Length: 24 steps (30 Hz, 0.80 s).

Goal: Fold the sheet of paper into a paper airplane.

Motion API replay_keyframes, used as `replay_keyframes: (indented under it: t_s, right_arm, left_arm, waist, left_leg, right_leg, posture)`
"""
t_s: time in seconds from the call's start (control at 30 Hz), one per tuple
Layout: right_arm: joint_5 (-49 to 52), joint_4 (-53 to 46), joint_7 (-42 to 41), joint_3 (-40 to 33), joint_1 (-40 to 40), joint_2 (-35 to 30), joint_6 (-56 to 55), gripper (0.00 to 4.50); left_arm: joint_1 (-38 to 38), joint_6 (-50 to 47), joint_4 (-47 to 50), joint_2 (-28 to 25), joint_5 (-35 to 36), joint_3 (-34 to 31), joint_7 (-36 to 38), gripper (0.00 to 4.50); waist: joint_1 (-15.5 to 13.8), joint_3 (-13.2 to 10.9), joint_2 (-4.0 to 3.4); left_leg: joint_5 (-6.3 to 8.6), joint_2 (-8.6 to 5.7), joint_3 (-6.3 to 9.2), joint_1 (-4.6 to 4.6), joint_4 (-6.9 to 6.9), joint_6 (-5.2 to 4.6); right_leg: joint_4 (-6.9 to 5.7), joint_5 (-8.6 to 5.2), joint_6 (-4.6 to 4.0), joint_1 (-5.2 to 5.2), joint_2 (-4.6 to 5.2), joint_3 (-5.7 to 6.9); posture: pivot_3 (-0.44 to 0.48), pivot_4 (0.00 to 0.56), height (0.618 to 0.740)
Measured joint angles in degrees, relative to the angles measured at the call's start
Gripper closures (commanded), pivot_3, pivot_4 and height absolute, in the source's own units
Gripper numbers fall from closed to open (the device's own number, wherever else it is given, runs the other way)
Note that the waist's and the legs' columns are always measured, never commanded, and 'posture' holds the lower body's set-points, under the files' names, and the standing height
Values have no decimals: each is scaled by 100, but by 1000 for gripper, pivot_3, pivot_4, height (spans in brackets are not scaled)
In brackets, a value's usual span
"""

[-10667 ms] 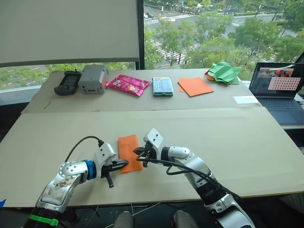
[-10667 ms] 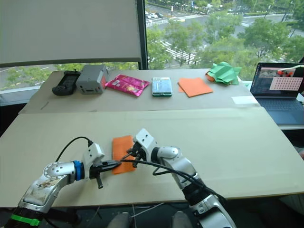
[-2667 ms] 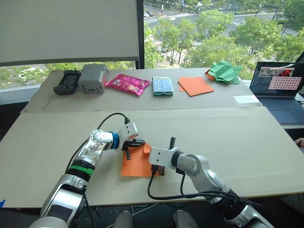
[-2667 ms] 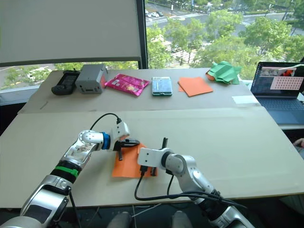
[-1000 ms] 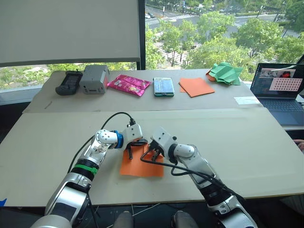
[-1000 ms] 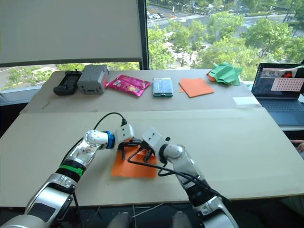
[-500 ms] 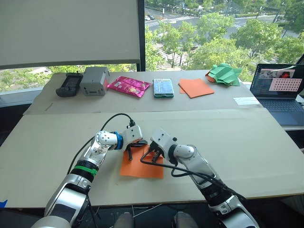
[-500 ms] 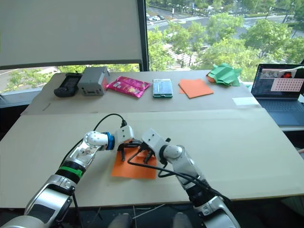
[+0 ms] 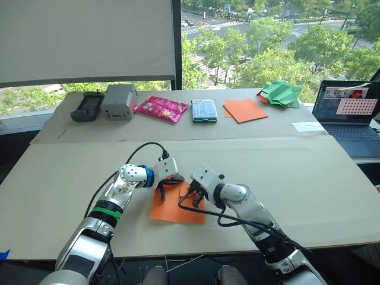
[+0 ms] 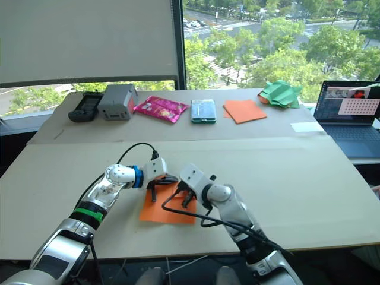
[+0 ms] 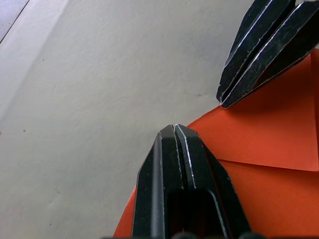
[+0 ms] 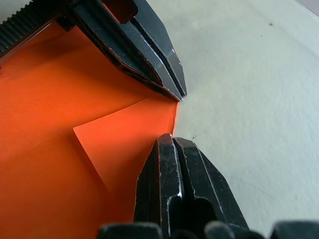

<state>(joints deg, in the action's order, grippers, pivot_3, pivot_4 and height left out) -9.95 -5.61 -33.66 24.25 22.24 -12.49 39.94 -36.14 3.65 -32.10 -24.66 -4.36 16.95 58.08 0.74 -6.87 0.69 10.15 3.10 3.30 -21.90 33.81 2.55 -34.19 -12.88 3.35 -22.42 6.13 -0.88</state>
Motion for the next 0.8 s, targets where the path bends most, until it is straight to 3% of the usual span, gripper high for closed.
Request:
replay_keyframes:
  t_s: [0.8]
  right_arm:
    - [17,-961,2,94,-635,-560,242,4460]
  left_arm:
    - [1,13,-30,-13,-19,35,16,4468]
  waist:
    - [-10,24,20]
  left_leg:
    - [12,-1,-1,9,1,19]
  right_leg:
    - [10,-4,4,-2,10,7]
  posture:
    - [0,150,706]
